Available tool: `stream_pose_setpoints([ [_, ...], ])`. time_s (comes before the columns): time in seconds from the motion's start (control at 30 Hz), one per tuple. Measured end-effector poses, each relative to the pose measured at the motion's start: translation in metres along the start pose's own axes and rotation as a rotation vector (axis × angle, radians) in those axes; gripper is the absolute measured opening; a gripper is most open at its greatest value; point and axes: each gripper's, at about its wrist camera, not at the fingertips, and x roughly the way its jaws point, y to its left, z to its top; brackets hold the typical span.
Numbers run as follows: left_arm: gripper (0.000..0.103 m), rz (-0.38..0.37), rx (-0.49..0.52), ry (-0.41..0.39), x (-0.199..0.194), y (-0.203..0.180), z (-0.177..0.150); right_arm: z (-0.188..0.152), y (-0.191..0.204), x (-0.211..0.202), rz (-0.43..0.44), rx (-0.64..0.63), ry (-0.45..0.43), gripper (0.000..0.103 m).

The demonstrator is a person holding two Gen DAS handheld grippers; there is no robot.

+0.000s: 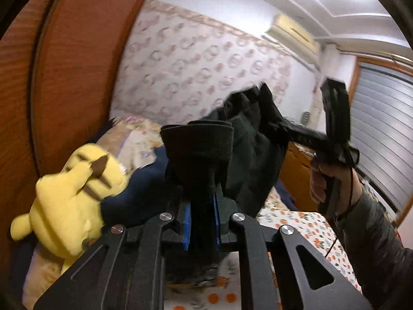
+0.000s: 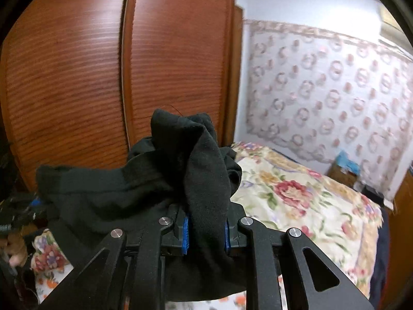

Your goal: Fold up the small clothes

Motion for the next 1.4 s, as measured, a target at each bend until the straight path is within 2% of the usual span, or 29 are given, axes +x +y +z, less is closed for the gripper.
stream_pose_setpoints([
  [0.1, 0.015, 0.040, -0.035, 0.022, 0.009, 0.023, -0.010, 0.011, 0.006, 0.048, 0.026, -0.029, 0.046, 0.019],
  [0.2, 0.016, 0.112, -0.067, 0.081, 0.027, 0.046, -0.020, 0.015, -0.005, 0.100, 0.036, -0.019, 0.145, 0.021],
  [0.23, 0.016, 0.123, -0.073, 0.095, 0.031, 0.048, -0.022, 0.017, -0.008, 0.112, 0.031, -0.017, 0.127, 0.021],
  [0.27, 0.017, 0.135, -0.080, 0.108, 0.035, 0.053, -0.024, 0.019, -0.011, 0.121, 0.020, -0.009, 0.140, 0.027],
  [0.3, 0.021, 0.144, -0.083, 0.115, 0.036, 0.058, -0.025, 0.023, -0.014, 0.128, 0.000, 0.001, 0.143, 0.038],
  [0.33, 0.023, 0.151, -0.078, 0.113, 0.033, 0.060, -0.026, 0.025, -0.021, 0.129, -0.018, 0.018, 0.121, 0.044],
  [0.37, 0.030, 0.150, -0.062, 0.103, 0.029, 0.058, -0.026, 0.028, -0.028, 0.127, -0.027, 0.046, 0.105, 0.051],
  [0.4, 0.039, 0.154, -0.041, 0.086, 0.025, 0.055, -0.026, 0.031, -0.033, 0.123, -0.030, 0.073, 0.081, 0.056],
  [0.47, 0.049, 0.161, -0.016, 0.055, 0.018, 0.052, -0.025, 0.034, -0.033, 0.113, -0.041, 0.091, 0.041, 0.064],
  [0.53, 0.063, 0.163, 0.010, 0.043, 0.015, 0.049, -0.023, 0.026, -0.024, 0.096, -0.042, 0.080, 0.002, 0.064],
  [0.57, 0.077, 0.160, 0.024, 0.030, 0.011, 0.045, -0.023, 0.024, -0.021, 0.089, -0.038, 0.076, -0.010, 0.064],
  [0.6, 0.084, 0.156, 0.032, 0.017, 0.008, 0.043, -0.022, 0.016, -0.014, 0.081, -0.030, 0.075, -0.017, 0.064],
  [0.67, 0.084, 0.156, 0.059, 0.008, 0.005, 0.039, -0.022, 0.005, 0.000, 0.074, -0.011, 0.077, -0.026, 0.064],
  [0.87, 0.085, 0.187, 0.175, -0.006, -0.005, 0.009, -0.024, -0.054, 0.002, 0.033, -0.012, 0.110, -0.036, 0.064],
  [1.1, 0.085, 0.145, 0.235, 0.004, -0.016, -0.023, -0.037, -0.104, 0.023, -0.063, -0.051, 0.155, -0.062, 0.064],
  [1.4, 0.085, 0.079, 0.292, 0.008, -0.030, -0.074, -0.058, -0.160, 0.063, -0.151, -0.152, 0.183, -0.087, 0.070],
])
